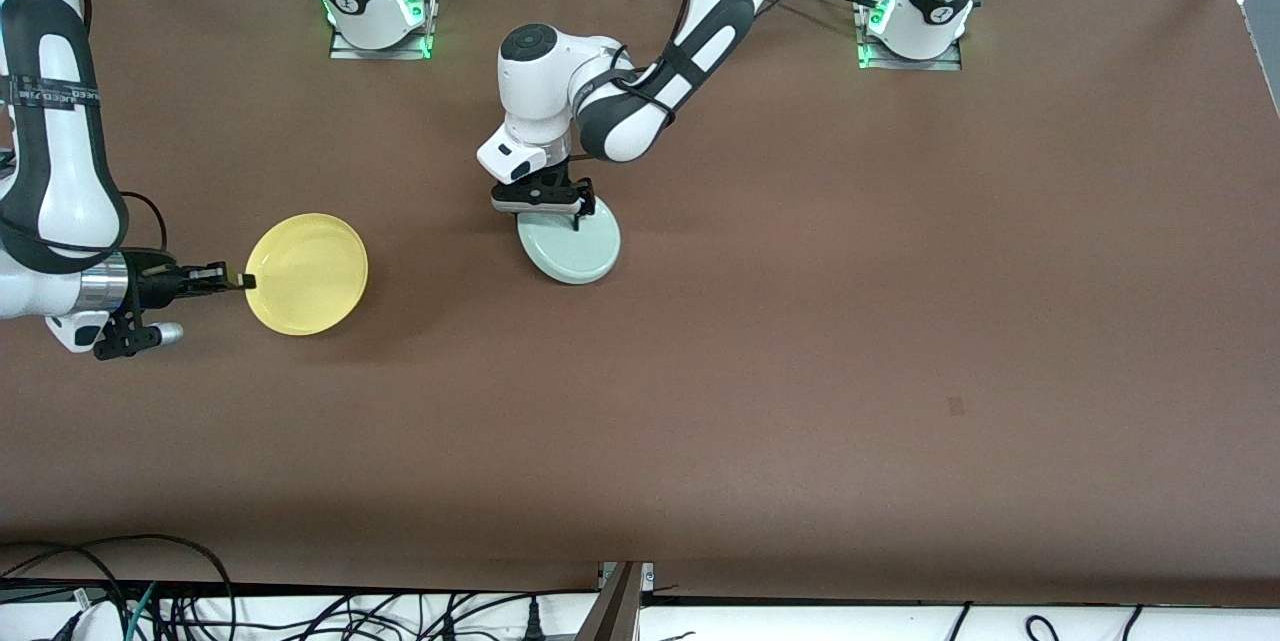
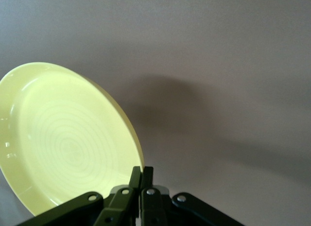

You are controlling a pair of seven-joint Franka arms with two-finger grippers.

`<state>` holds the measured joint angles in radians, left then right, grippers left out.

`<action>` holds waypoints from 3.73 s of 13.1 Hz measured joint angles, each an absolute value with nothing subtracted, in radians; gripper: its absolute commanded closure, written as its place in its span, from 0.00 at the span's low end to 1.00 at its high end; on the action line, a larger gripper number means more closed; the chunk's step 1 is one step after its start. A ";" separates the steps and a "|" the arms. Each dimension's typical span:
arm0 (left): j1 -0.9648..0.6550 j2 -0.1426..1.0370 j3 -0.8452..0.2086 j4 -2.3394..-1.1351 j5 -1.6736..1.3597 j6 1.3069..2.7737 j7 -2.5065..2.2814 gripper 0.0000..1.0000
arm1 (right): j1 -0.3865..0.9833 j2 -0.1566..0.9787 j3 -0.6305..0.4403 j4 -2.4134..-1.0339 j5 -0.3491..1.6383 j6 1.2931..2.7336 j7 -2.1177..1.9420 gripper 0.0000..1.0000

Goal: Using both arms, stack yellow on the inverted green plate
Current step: 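Lower the inverted green plate onto the table with the left gripper, then open the left gripper and lift it away from the green plate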

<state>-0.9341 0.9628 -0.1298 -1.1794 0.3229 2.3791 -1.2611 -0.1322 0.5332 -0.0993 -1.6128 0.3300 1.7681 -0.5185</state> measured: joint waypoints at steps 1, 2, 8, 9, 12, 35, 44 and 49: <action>-0.934 0.963 -0.130 -1.182 0.285 2.430 -1.262 0.00 | -0.132 0.534 -0.099 -1.613 0.330 1.768 -0.518 1.00; -0.934 0.964 -0.132 -1.187 0.252 2.478 -1.269 0.00 | -0.132 0.535 -0.099 -1.613 0.330 1.767 -0.519 1.00; -0.960 0.996 -0.149 -1.203 0.197 2.614 -1.277 0.00 | -0.132 0.541 -0.100 -1.613 0.330 1.767 -0.522 1.00; -0.963 0.997 -0.149 -1.203 0.197 2.614 -1.277 0.00 | -0.132 0.541 -0.100 -1.613 0.330 1.767 -0.522 1.00; -0.962 0.998 -0.148 -1.205 0.197 2.617 -1.251 0.00 | -0.132 0.541 -0.101 -1.613 0.330 1.767 -0.523 1.00; -0.884 0.881 -0.199 -1.203 0.316 1.803 -0.479 0.00 | -0.132 0.542 -0.101 -1.613 0.322 1.767 -0.525 1.00; -0.768 0.849 -0.214 -1.172 -0.040 1.829 -0.478 0.00 | -0.118 0.546 -0.101 -1.615 0.322 1.767 -0.524 1.00; -0.464 0.713 -0.212 -1.157 -0.042 1.825 -0.461 0.00 | -0.062 0.544 -0.099 -1.622 0.322 1.767 -0.466 1.00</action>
<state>-0.4644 0.7131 -0.2119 -1.1569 -0.0415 1.8250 -0.4609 -0.0623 0.5438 -0.0994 -1.6223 0.3217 1.7669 -0.4660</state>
